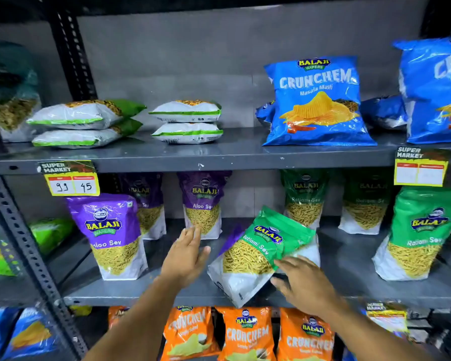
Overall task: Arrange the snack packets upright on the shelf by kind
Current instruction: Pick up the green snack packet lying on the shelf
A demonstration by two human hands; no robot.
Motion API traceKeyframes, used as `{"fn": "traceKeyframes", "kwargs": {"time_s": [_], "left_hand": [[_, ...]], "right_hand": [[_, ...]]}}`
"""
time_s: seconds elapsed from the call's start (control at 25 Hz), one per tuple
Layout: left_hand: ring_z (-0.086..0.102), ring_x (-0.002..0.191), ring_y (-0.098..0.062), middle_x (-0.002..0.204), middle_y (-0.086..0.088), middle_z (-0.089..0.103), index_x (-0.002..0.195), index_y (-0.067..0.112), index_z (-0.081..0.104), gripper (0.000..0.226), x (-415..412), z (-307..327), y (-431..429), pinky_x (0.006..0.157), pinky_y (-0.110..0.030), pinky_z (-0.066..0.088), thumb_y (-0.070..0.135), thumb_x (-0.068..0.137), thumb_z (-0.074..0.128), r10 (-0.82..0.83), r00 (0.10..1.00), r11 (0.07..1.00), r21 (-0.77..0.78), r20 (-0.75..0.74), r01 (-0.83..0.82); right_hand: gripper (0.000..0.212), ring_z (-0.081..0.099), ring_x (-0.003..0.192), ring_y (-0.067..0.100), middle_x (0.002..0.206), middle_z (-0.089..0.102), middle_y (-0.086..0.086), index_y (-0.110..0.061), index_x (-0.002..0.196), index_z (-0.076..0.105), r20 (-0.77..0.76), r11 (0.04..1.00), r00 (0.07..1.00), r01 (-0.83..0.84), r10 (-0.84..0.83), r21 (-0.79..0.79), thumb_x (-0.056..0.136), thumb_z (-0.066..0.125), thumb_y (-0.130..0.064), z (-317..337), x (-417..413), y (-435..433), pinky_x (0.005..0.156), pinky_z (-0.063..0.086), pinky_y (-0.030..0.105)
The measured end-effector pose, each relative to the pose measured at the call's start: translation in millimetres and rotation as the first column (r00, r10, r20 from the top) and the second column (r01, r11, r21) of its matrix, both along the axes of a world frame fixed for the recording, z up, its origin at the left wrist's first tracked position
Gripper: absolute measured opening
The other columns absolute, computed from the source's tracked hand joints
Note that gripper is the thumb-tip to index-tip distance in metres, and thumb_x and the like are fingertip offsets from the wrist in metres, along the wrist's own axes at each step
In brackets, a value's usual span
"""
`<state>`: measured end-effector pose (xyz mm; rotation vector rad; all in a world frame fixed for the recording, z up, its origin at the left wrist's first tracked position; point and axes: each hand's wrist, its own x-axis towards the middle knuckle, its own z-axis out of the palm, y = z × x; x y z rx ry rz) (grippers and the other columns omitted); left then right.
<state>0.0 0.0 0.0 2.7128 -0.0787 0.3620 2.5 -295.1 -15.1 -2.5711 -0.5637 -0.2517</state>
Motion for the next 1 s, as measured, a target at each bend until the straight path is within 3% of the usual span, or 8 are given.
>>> {"fn": "traceKeyframes", "kwargs": {"time_s": [0.08,0.2,0.28,0.36,0.48,0.64,0.8,1.0], "left_hand": [[0.010,0.148,-0.023,0.160,-0.008,0.013,0.149,0.011,0.013,0.066,4.9,0.6,-17.2,0.119,-0.036,0.013,0.045,0.096,0.035,0.041,0.993,0.965,-0.254,-0.113,-0.069],[0.036,0.138,-0.028,0.150,-0.013,0.038,0.142,0.011,0.033,0.057,2.4,-6.5,-32.8,0.114,-0.039,0.028,0.043,0.096,0.040,-0.014,0.984,0.861,-0.503,-0.175,-0.077],[0.054,0.115,-0.024,0.122,-0.017,0.059,0.125,0.003,0.053,0.046,72.4,-57.3,-39.8,0.107,-0.041,0.039,0.037,0.097,0.041,-0.028,0.939,0.799,-0.572,-0.343,-0.186],[0.052,0.083,-0.017,0.087,-0.010,0.059,0.095,-0.002,0.062,0.043,69.0,-56.4,-34.1,0.084,-0.034,0.045,0.035,0.097,0.041,-0.028,0.944,0.805,-0.567,-0.328,-0.173],[0.040,0.064,-0.014,0.062,0.004,0.042,0.063,0.016,0.044,0.038,63.3,-54.6,-32.1,0.063,-0.030,0.033,0.034,0.097,0.041,-0.039,0.953,0.866,-0.486,-0.299,-0.118],[0.041,0.061,-0.013,0.066,0.001,0.046,0.072,0.015,0.055,0.022,64.9,-47.5,-23.0,0.051,-0.021,0.034,0.019,0.093,0.053,-0.113,0.934,0.762,-0.633,-0.339,-0.137],[0.058,0.067,-0.018,0.077,-0.011,0.067,0.092,0.003,0.069,0.010,49.0,-42.1,-18.0,0.054,-0.023,0.044,0.007,0.083,0.066,-0.209,0.894,0.509,-0.824,-0.397,-0.247],[0.073,0.080,-0.023,0.089,-0.011,0.078,0.095,0.001,0.073,0.020,21.0,-33.7,-37.4,0.068,-0.032,0.059,-0.003,0.076,0.068,-0.400,0.842,0.350,-0.910,-0.361,-0.223]], "right_hand": [[0.035,0.064,0.092,0.022,0.094,0.071,-0.005,-0.025,0.106,0.063,-0.184,0.949,0.979,0.136,-0.086,0.283,0.086,0.049,-0.051,-14.1,-10.5,25.5,0.076,0.047,0.031],[0.029,0.063,0.078,0.030,0.080,0.068,0.012,-0.006,0.090,0.065,-0.436,0.690,0.887,0.413,-0.155,0.595,0.086,0.062,-0.035,-30.5,-30.0,52.2,0.071,0.046,0.038],[0.027,0.053,0.064,0.026,0.062,0.056,0.010,-0.006,0.073,0.059,-0.618,0.526,0.781,0.563,-0.088,0.637,0.085,0.064,-0.030,-84.4,32.6,61.1,0.065,0.041,0.043],[0.028,0.059,0.064,0.030,0.066,0.062,0.015,-0.005,0.074,0.060,-0.660,0.459,0.748,0.612,-0.071,0.645,0.085,0.064,-0.030,-78.6,29.1,66.1,0.067,0.051,0.050],[0.024,0.068,0.080,0.037,0.086,0.069,0.023,-0.009,0.082,0.064,-0.673,0.413,0.738,0.627,-0.045,0.660,0.086,0.063,-0.033,-78.8,21.3,68.3,0.081,0.054,0.056],[0.021,0.061,0.077,0.029,0.095,0.066,0.032,-0.004,0.081,0.063,-0.698,0.302,0.716,0.661,0.020,0.687,0.088,0.062,-0.024,-83.1,23.0,73.2,0.074,0.052,0.049],[0.015,0.053,0.077,0.025,0.081,0.057,0.021,-0.012,0.072,0.063,-0.762,0.235,0.642,0.730,0.087,0.642,0.086,0.060,-0.017,-75.9,18.8,63.4,0.067,0.038,0.034],[0.018,0.061,0.081,0.031,0.090,0.072,0.018,-0.006,0.093,0.071,-0.693,0.170,0.721,0.679,0.031,0.714,0.083,0.056,-0.004,-55.7,1.7,37.6,0.072,0.044,0.042]]}}
